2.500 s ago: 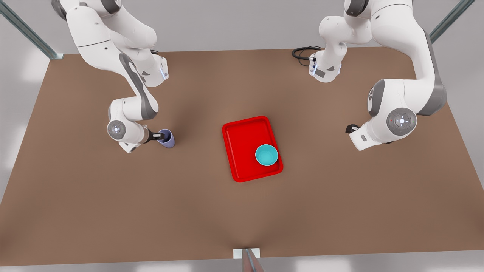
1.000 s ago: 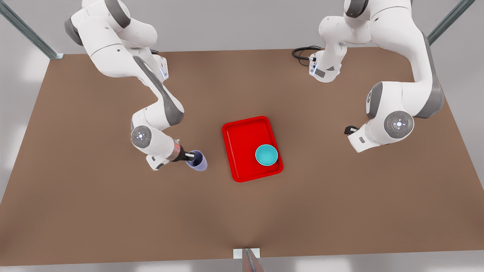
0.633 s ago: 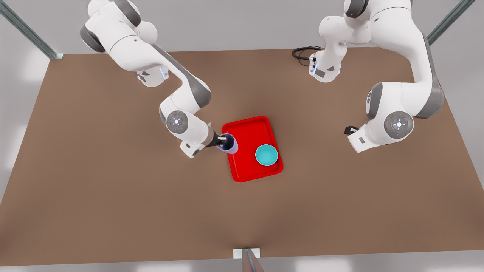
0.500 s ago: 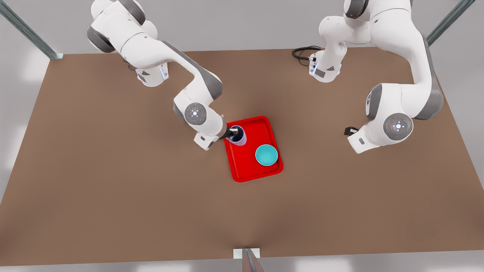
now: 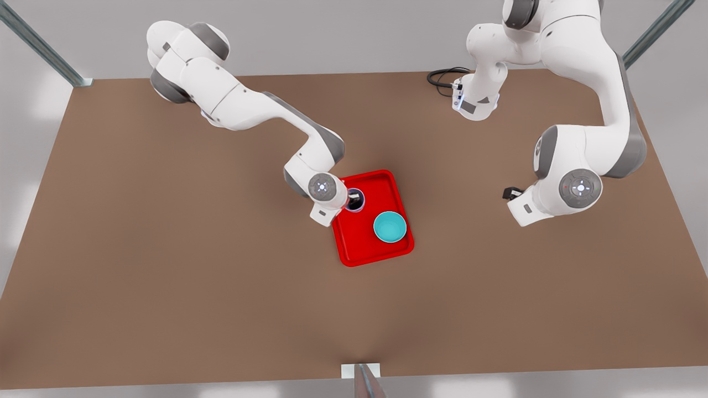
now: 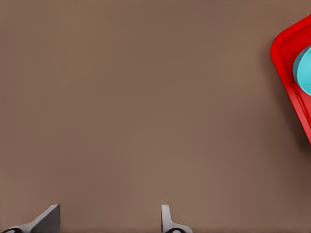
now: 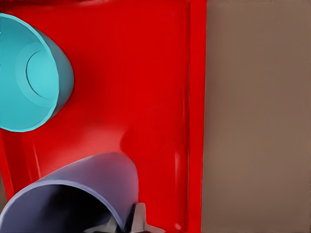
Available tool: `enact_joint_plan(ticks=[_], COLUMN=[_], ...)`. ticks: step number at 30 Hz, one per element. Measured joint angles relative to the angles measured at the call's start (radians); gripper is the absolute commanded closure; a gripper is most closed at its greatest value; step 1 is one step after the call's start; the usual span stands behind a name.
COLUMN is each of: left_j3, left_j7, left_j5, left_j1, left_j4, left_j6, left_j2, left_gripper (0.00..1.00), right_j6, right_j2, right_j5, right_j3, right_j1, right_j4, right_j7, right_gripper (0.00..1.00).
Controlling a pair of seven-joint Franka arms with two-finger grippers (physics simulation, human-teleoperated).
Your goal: Place the bowl on the tray with the left arm and the cup on the tray with the right arm
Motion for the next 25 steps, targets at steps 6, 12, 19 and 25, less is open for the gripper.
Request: enact_joint_plan(ticks=[6, 12, 19, 25], left_j3=[0.000, -0.007, -0.032, -0.032], left_j7=[0.001, -0.014, -0.025, -0.029], left_j5=[0.000, -0.004, -0.060, -0.071], left_j1=[0.000, -0.001, -0.005, -0.003], left_j4=[0.000, 0.039, -0.001, -0.034], left_j6=[0.002, -0.003, -0.058, -0.021], left_j2=[0.002, 0.001, -0.095, -0.100], left_gripper=[0.00, 0.00, 0.00, 0.00], right_j6=[0.000, -0.055, -0.321, -0.501], right_j2=[0.013, -0.106, -0.585, -0.434], right_j5=[-0.004, -0.004, 0.152, 0.157], right_j3=[0.000, -0.010, -0.558, -0.605], right_j1=[0.001, -0.090, -0.338, -0.259], right_j4=[0.031, 0.039, -0.180, 0.049], right_j7=[-0.003, -0.005, -0.463, -0.480], right_gripper=[0.00, 0.00, 0.00, 0.00])
